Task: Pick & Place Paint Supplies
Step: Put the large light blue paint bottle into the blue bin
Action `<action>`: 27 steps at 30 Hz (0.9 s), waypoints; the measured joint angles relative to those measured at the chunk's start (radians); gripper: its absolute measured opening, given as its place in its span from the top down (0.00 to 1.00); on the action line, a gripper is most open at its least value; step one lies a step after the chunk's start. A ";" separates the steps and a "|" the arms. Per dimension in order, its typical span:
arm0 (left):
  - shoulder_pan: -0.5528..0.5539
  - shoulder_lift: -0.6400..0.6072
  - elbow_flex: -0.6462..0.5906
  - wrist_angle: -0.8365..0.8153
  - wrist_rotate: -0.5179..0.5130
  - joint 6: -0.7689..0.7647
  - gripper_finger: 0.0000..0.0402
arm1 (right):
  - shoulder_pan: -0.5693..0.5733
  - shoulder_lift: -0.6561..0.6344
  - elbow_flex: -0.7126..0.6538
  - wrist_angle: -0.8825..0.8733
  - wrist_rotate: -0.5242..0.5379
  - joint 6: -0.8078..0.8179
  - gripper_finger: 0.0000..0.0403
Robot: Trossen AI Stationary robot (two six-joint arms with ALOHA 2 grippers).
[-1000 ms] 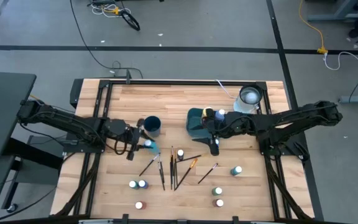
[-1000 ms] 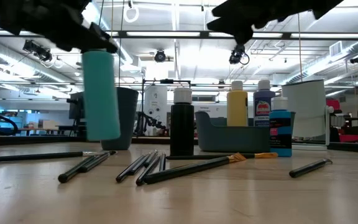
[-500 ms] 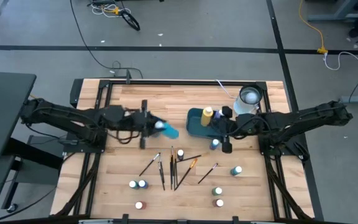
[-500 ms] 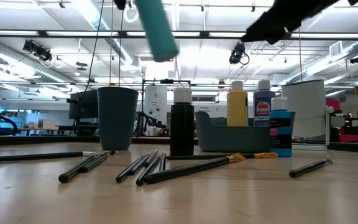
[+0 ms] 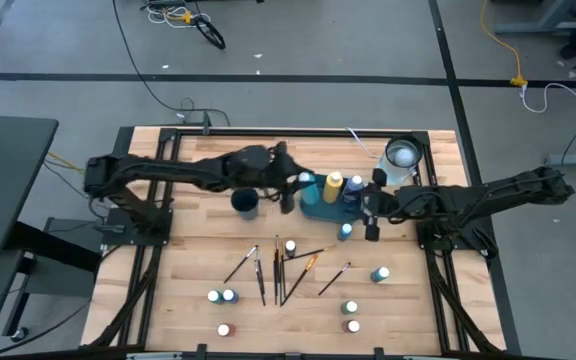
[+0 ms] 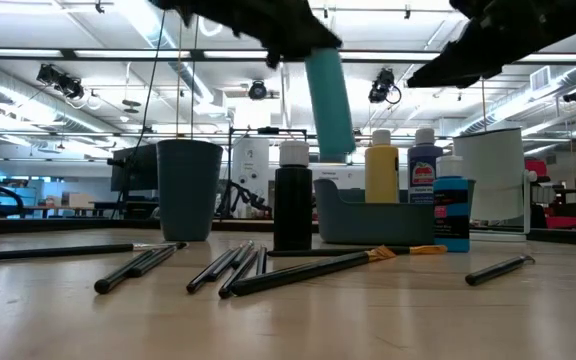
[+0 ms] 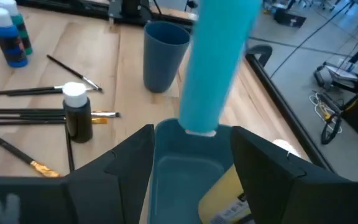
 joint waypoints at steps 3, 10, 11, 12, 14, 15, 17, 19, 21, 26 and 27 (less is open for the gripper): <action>0.032 0.079 0.020 0.013 -0.004 -0.027 0.69 | 0.000 -0.041 -0.014 -0.008 -0.002 -0.003 0.47; 0.080 0.212 0.022 0.116 -0.004 -0.105 0.69 | 0.000 -0.071 -0.023 -0.017 -0.001 -0.025 0.47; 0.085 0.227 0.022 0.127 -0.004 -0.106 0.68 | 0.000 -0.071 -0.023 -0.017 -0.001 -0.025 0.47; 0.087 0.241 0.021 0.142 -0.004 -0.105 0.68 | 0.000 -0.071 -0.023 -0.017 -0.001 -0.025 0.47; 0.091 0.267 0.022 0.172 -0.004 -0.095 0.68 | 0.000 -0.070 -0.023 -0.021 -0.002 -0.023 0.47; 0.092 0.281 0.022 0.175 -0.005 -0.085 0.68 | 0.000 -0.070 -0.023 -0.026 -0.002 -0.017 0.47; 0.096 0.303 0.023 0.179 -0.004 -0.074 0.68 | 0.000 -0.070 -0.023 -0.027 -0.003 -0.006 0.47; 0.100 0.310 0.025 0.185 -0.003 -0.069 0.69 | 0.000 -0.070 -0.023 -0.030 -0.003 -0.005 0.47; 0.102 0.310 0.025 0.183 -0.004 -0.066 0.67 | 0.000 -0.070 -0.023 -0.031 -0.003 -0.005 0.47; 0.102 0.314 0.021 0.222 -0.012 -0.003 0.59 | 0.000 -0.070 -0.023 -0.027 -0.003 -0.006 0.47; 0.102 0.314 0.021 0.241 -0.013 0.010 0.58 | 0.000 -0.070 -0.023 -0.025 -0.003 -0.005 0.47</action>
